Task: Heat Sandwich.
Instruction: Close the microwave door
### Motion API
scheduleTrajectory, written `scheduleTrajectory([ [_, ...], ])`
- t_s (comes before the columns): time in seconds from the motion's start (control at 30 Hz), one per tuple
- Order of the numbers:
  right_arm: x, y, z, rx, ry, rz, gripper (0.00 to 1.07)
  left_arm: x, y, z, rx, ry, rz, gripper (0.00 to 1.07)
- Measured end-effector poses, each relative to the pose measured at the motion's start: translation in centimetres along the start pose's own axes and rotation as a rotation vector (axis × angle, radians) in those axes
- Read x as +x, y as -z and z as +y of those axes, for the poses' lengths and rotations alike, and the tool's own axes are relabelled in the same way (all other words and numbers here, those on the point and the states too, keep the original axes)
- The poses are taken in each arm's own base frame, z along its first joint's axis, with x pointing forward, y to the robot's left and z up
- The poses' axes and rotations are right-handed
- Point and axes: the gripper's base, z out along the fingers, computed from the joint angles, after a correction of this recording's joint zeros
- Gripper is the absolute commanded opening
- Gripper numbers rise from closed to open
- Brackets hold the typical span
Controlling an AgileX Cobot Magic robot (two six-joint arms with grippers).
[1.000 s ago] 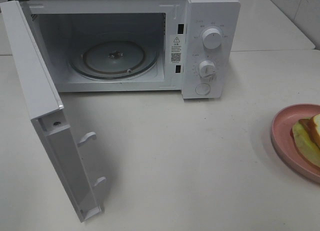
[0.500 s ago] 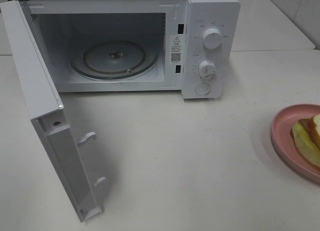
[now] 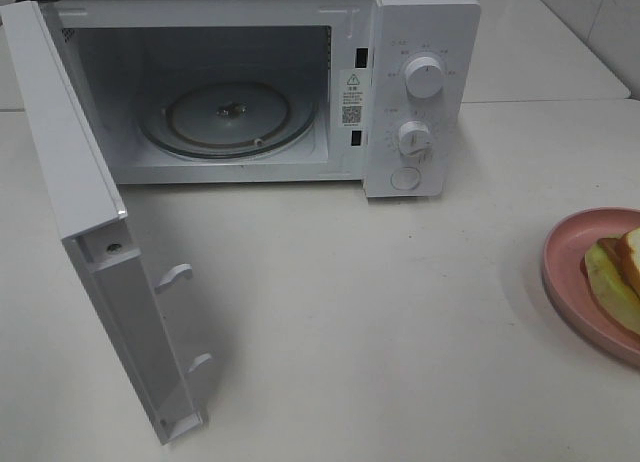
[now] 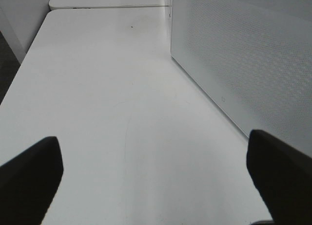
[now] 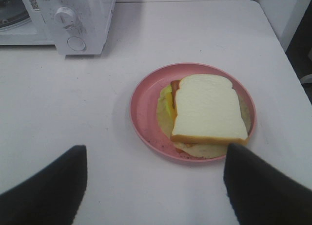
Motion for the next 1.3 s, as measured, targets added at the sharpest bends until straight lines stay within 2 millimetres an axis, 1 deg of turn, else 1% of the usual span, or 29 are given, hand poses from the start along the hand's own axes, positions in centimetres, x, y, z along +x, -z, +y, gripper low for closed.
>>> scheduleTrajectory([
  [0.83, 0.0, 0.0, 0.0, 0.000, 0.000, 0.000, 0.75, -0.2, 0.1, 0.0, 0.000, 0.000, -0.010, 0.97],
  [0.9, 0.0, 0.0, 0.0, -0.001, 0.000, 0.000, 0.75, -0.9, 0.6, 0.0, -0.003, -0.001, -0.049, 0.95],
  [0.97, 0.0, 0.0, 0.0, -0.001, 0.000, 0.000, 0.75, -1.7, 0.5, 0.1, -0.006, 0.000, -0.073, 0.92],
  [1.0, 0.0, 0.0, 0.0, -0.001, 0.000, 0.000, 0.75, -1.7, 0.5, 0.1, -0.006, 0.000, -0.073, 0.92],
  [1.03, 0.0, 0.0, 0.0, -0.001, 0.000, 0.000, 0.75, -2.2, 0.1, 0.1, -0.007, 0.002, -0.078, 0.90],
  [1.1, 0.0, 0.0, 0.0, -0.001, 0.000, 0.000, 0.75, -2.7, -0.5, 0.2, -0.008, 0.005, -0.064, 0.81],
  [1.13, 0.0, 0.0, 0.0, -0.001, 0.000, 0.000, 0.75, -2.7, -0.5, 0.2, -0.008, 0.005, -0.064, 0.81],
  [1.17, 0.0, 0.0, 0.0, -0.001, 0.000, 0.000, 0.75, -3.2, -1.1, 0.3, -0.008, 0.008, -0.047, 0.76],
  [1.2, 0.0, 0.0, 0.0, -0.001, 0.000, 0.000, 0.75, -3.4, -1.5, 0.3, -0.009, 0.009, -0.040, 0.66],
  [1.27, 0.0, 0.0, 0.0, -0.001, 0.000, 0.000, 0.75, -3.9, -2.1, 0.4, -0.010, 0.012, -0.029, 0.55],
  [1.3, 0.0, 0.0, 0.0, -0.001, 0.000, 0.000, 0.75, -4.3, -2.7, 0.5, -0.011, 0.014, -0.020, 0.49],
])
